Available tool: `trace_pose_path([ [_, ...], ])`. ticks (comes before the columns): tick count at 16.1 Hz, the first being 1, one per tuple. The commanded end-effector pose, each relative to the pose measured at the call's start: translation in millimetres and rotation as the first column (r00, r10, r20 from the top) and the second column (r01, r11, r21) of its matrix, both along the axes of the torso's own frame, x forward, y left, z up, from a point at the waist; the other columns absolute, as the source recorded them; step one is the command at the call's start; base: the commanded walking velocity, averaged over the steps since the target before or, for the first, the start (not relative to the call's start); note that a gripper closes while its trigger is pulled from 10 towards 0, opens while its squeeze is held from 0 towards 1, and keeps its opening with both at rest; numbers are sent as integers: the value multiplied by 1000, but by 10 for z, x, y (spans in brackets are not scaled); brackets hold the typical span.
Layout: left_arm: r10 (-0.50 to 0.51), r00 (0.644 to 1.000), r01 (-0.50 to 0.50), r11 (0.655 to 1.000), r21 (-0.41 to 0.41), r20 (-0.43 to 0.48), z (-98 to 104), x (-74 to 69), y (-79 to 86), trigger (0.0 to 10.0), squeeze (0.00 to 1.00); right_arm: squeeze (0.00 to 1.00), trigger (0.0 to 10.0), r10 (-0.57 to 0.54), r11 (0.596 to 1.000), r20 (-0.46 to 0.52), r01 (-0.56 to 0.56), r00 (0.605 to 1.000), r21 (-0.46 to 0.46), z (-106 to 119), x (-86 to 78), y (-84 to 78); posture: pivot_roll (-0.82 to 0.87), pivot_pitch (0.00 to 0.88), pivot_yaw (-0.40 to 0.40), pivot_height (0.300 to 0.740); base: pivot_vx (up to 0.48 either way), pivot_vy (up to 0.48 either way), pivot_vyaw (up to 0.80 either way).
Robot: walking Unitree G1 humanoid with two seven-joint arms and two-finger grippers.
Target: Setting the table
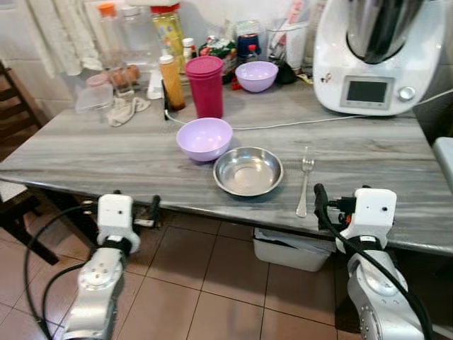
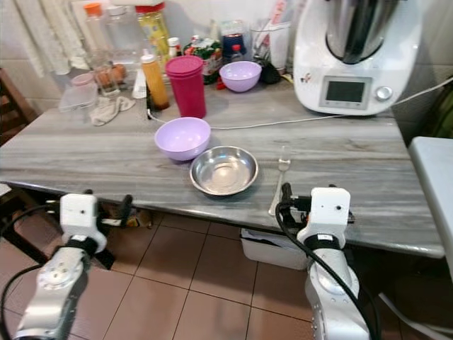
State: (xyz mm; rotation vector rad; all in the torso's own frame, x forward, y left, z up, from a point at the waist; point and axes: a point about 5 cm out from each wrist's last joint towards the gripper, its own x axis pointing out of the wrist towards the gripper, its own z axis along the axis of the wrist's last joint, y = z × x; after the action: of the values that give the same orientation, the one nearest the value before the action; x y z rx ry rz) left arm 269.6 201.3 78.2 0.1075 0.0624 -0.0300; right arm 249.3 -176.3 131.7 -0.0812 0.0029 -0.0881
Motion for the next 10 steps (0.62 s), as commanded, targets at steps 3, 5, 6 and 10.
trace_pose_path([
  [3,2,1000,-2,1000,8,11,43,-10,-18,10000,0,0,10000,1,1000,27,0,1000,-3,47,-26,-4,-264,0,94,740,0,0,0],
  [5,-12,1000,12,1000,-12,8,43,29,-88,10000,0,0,10000,-13,1000,18,13,1000,5,38,-4,-19,-260,0,95,740,0,0,-328],
  [6,-17,1000,18,999,-37,17,79,68,-116,10000,0,0,10000,-19,1000,14,19,1000,19,45,21,-15,-263,0,93,740,0,0,-769],
  [10,-17,1000,17,998,-56,8,80,122,-171,10000,0,0,10000,1,1000,18,-1,1000,14,82,64,18,-271,0,80,740,0,0,-764],
])
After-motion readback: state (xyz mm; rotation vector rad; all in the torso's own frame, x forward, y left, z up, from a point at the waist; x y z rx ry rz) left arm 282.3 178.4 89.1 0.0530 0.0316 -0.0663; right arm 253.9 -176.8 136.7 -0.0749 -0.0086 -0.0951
